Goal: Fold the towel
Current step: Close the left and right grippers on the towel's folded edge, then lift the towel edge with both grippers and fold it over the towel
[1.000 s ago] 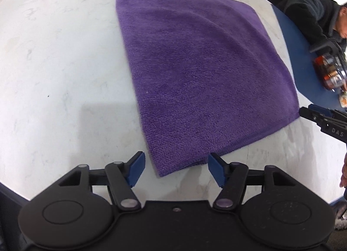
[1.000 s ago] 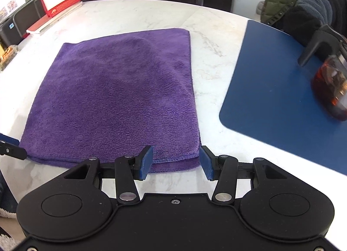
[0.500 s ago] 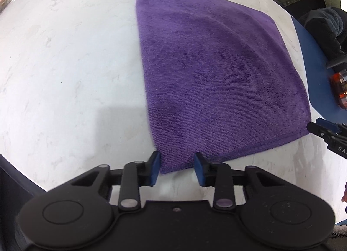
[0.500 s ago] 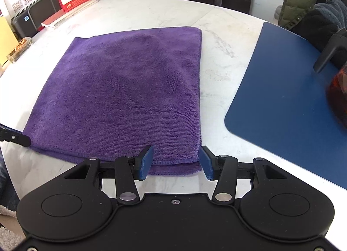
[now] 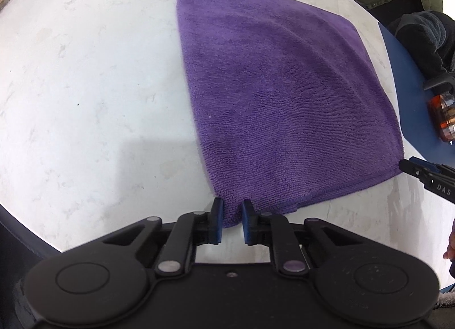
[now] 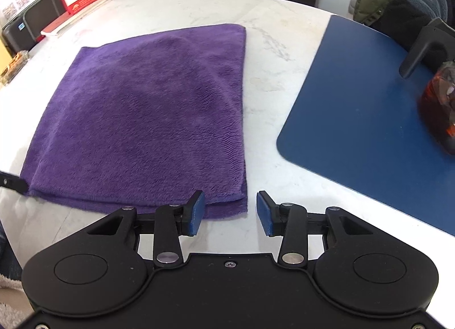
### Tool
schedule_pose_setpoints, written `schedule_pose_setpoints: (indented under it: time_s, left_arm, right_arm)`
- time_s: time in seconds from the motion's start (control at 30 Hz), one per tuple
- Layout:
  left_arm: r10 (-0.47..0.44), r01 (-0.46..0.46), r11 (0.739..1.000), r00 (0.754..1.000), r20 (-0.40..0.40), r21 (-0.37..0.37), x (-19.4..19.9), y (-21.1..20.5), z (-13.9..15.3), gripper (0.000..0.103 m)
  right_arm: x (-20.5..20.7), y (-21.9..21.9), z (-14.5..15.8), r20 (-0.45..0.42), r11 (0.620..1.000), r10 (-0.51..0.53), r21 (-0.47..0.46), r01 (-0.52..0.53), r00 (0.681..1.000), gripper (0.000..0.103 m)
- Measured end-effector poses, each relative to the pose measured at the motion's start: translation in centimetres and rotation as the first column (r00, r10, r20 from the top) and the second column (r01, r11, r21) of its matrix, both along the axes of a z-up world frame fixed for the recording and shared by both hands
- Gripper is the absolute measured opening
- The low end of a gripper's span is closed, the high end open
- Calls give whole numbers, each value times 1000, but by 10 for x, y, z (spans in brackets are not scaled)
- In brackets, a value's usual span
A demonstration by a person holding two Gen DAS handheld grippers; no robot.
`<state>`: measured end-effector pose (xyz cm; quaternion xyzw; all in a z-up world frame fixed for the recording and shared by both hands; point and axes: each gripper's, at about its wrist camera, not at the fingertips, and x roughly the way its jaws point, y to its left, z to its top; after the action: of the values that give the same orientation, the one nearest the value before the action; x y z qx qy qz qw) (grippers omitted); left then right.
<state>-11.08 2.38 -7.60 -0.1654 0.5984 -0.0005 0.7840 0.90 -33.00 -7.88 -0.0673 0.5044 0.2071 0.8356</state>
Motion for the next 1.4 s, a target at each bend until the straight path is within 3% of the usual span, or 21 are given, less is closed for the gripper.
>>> schedule_pose_setpoints:
  time_s: [0.43, 0.7, 0.77, 0.87, 1.13, 1.4]
  left_arm:
    - [-20, 20, 1000, 1000, 6, -19, 1, 2, -1, 11]
    - [-22, 22, 999, 1000, 10, -32, 0, 4, -2, 11]
    - [-19, 19, 999, 1000, 14, -39, -1, 5, -3, 11]
    - [-13, 14, 999, 1000, 20, -50, -1, 7, -5, 8]
    - [-11, 13, 997, 999, 35, -70, -2, 11, -3, 6]
    - [-6, 12, 995, 998, 63, -97, 2, 11, 7, 6]
  right_arm:
    - [5, 9, -6, -24, 999, -9, -41, 8, 1000, 39]
    - [8, 17, -5, -47, 997, 39, -57, -41, 998, 21]
    - [8, 20, -5, -59, 997, 59, -52, -62, 997, 11]
    - [9, 23, -4, -68, 995, 84, -50, -88, 994, 8]
    - [17, 2, -3, -132, 996, 40, 83, -29, 990, 7]
    - [19, -9, 6, -128, 989, 29, 148, -10, 991, 7]
